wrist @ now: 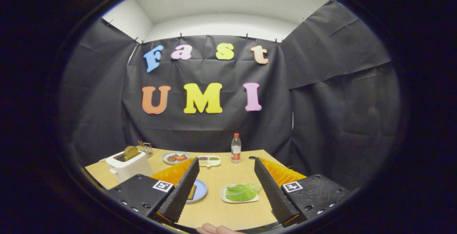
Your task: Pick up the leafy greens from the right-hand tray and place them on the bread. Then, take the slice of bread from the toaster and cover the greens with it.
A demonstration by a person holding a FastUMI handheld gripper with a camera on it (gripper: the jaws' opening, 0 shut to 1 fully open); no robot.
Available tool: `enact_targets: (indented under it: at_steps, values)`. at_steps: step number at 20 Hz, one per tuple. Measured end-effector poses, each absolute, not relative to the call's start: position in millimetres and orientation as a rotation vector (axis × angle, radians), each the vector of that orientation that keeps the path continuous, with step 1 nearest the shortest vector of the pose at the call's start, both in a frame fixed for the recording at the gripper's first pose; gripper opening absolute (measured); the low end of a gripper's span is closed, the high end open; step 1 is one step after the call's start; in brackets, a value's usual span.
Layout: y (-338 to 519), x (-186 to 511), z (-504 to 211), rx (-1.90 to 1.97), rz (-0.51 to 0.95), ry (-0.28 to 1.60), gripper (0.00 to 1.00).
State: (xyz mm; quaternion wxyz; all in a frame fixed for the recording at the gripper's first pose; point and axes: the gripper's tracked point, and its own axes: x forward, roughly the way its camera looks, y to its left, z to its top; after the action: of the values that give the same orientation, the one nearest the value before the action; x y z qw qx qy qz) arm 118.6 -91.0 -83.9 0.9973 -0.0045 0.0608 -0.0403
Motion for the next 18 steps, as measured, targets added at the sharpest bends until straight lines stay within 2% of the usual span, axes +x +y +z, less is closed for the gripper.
enact_targets:
  at_steps: [6,18]
  values:
    - [-168,182,-174,0.067,-0.16,0.311,0.93]
    - [-208,279,-328,0.017,-0.199,0.691,0.94]
